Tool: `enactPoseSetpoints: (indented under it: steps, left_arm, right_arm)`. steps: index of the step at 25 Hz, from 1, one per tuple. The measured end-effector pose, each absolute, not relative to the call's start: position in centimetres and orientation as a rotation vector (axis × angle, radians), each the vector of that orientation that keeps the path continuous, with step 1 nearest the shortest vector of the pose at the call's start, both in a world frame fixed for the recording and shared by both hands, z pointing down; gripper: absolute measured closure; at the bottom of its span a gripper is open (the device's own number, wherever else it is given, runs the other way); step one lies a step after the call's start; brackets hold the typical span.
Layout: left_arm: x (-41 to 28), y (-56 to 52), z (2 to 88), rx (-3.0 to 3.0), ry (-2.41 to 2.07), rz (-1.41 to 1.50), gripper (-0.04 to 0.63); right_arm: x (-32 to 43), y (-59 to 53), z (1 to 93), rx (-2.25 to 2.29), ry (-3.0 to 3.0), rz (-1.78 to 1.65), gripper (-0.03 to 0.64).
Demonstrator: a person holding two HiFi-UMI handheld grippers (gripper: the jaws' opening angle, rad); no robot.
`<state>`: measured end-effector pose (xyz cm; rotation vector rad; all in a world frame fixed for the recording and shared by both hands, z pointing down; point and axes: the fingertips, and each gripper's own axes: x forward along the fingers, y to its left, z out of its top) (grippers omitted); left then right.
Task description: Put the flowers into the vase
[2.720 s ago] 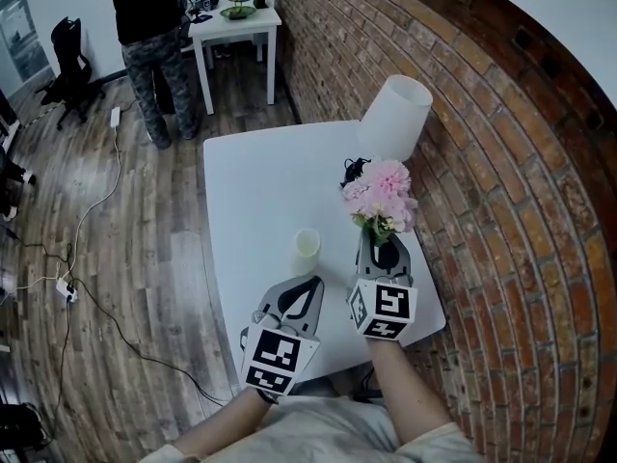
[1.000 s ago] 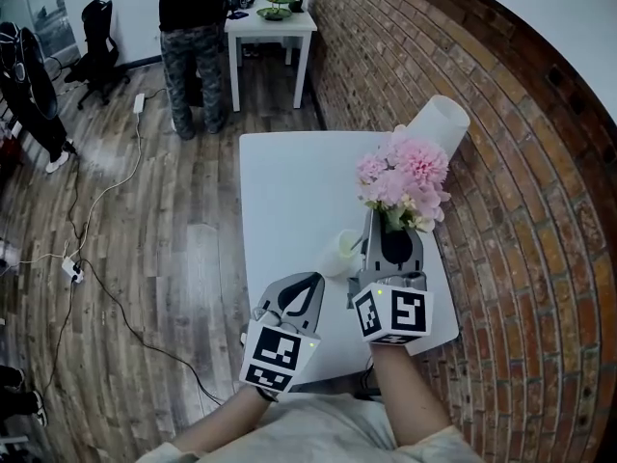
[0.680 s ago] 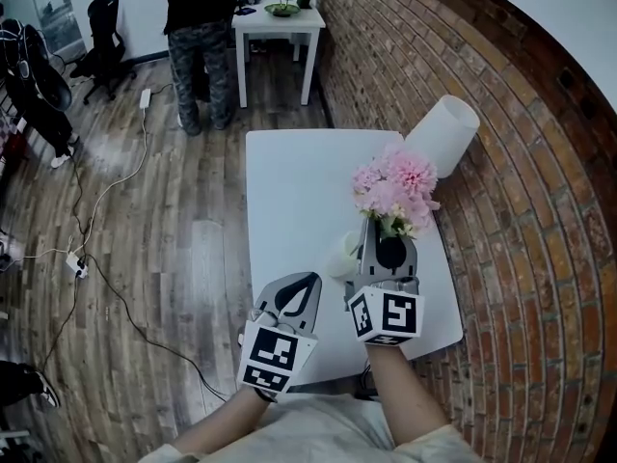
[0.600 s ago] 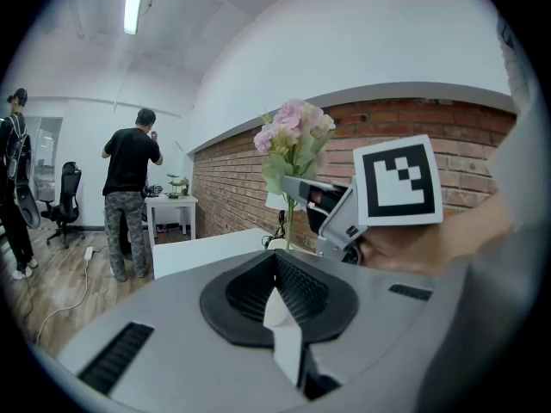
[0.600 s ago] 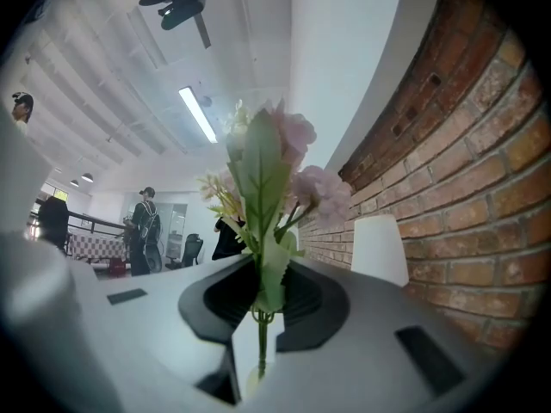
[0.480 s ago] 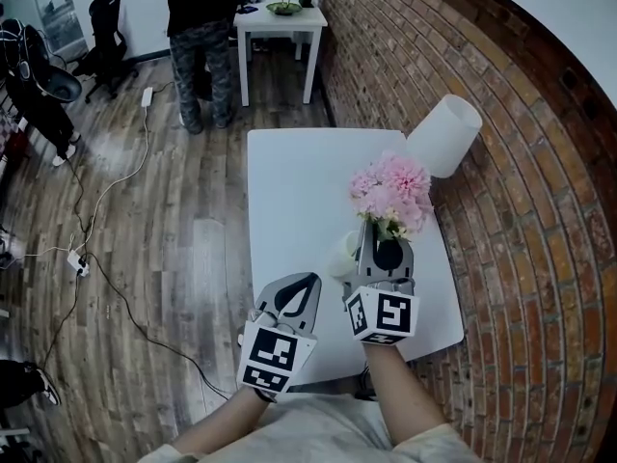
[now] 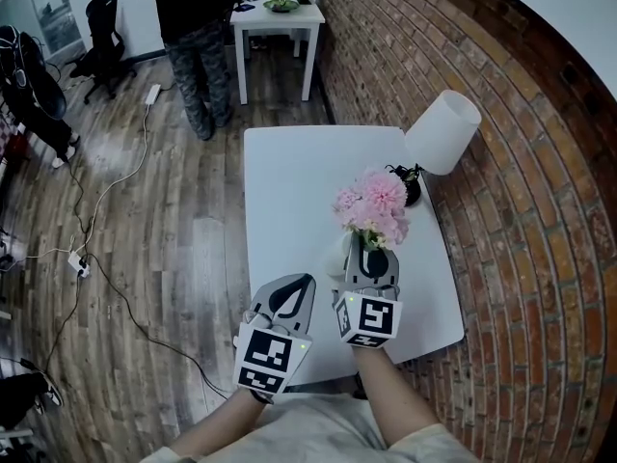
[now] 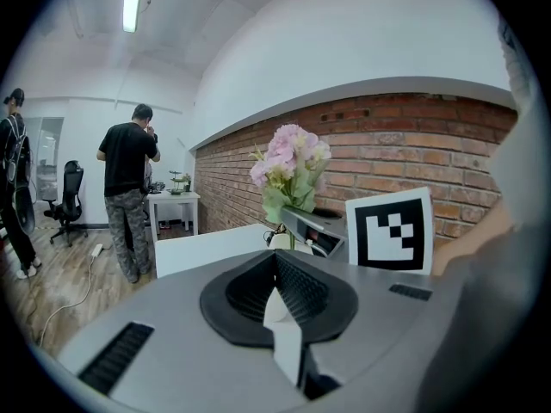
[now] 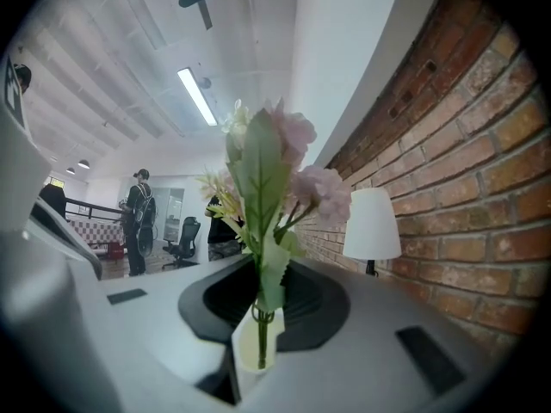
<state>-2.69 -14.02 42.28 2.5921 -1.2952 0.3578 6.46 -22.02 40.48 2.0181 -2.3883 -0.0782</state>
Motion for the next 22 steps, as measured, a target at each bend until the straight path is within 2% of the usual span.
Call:
enactPoseSetpoints:
  steps: [10,22]
  left_arm:
    - [-2.7,-14.3,42.3,2.579,-1.313,0.365,0.587]
    - [-2.2,-14.4,42.6,2.581,-1.296,0.367,0.587]
  right_arm:
    - [6.4,-22.2,42.8,2.0,-2.345,-0.066,0.547]
    - [6.1,-21.9,44.3,1.957,-2.314,-0.053,0.499]
